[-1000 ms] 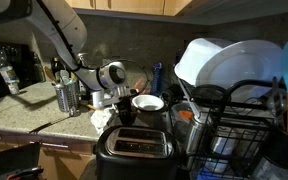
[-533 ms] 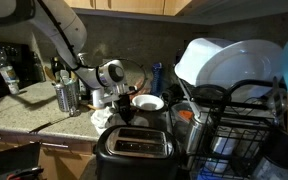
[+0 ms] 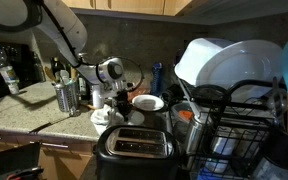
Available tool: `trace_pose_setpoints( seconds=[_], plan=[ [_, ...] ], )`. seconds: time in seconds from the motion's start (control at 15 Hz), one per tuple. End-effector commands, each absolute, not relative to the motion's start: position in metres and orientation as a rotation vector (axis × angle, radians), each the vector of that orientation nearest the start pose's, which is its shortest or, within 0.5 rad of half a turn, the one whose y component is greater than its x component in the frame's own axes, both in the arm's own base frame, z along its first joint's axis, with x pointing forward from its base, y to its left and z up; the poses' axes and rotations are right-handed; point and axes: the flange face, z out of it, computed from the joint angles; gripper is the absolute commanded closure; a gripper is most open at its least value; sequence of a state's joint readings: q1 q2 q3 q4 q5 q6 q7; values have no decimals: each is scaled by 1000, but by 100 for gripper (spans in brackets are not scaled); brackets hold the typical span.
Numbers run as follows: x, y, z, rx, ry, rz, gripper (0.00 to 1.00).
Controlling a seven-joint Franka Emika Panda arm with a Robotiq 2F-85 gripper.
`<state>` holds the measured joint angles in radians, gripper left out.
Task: Wipe the white bowl with the white towel and then put the bowl in the bigger white bowl
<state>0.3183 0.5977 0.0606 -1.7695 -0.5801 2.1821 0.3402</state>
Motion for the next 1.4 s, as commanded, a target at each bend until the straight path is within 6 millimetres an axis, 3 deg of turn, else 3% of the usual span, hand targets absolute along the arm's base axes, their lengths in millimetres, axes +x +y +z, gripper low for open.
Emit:
trace_pose_setpoints(
  seconds=[0.0, 0.47, 0.87, 1.33],
  plan=[
    [607, 220, 192, -3459, -687, 126, 97],
    [610, 213, 196, -3382, -633, 138, 97],
    [619, 222, 214, -3281, -747, 61, 97],
    [622, 235, 237, -3174, -900, 155, 97]
  ],
)
